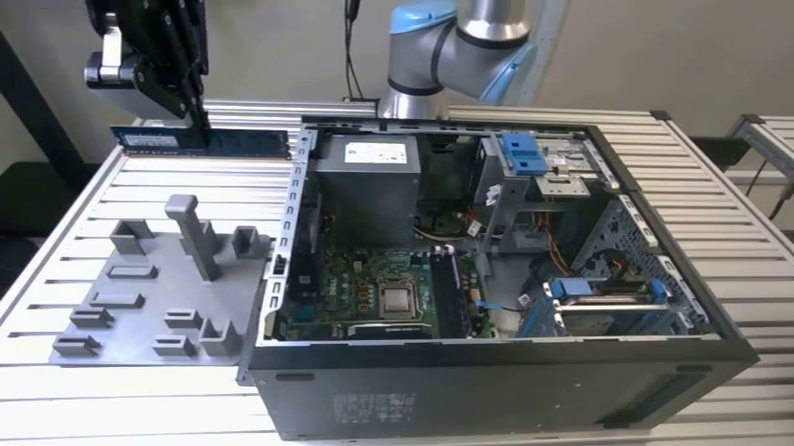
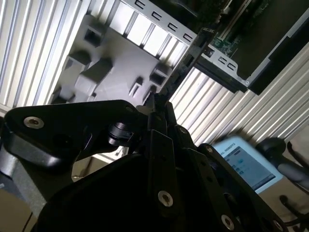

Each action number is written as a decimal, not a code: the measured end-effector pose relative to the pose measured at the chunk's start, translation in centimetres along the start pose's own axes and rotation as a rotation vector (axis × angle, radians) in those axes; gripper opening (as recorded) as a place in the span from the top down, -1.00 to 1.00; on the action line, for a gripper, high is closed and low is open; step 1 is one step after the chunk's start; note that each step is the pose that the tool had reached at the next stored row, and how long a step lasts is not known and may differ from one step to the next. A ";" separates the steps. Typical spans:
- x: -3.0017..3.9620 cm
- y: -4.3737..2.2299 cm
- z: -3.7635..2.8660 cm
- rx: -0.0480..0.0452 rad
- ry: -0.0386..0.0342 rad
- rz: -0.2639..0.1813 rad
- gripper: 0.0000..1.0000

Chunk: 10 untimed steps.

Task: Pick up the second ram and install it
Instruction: 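Pick up the second ram and move it above second insertion slot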

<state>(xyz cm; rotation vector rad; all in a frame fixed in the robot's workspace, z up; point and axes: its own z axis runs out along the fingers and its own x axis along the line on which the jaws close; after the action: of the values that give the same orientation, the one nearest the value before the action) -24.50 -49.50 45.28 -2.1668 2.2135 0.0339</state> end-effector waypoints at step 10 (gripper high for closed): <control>-0.02 -1.01 0.02 0.0000 0.0000 0.000 0.71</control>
<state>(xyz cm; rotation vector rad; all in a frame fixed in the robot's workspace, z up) -23.49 -49.49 45.28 -2.1668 2.2135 0.0339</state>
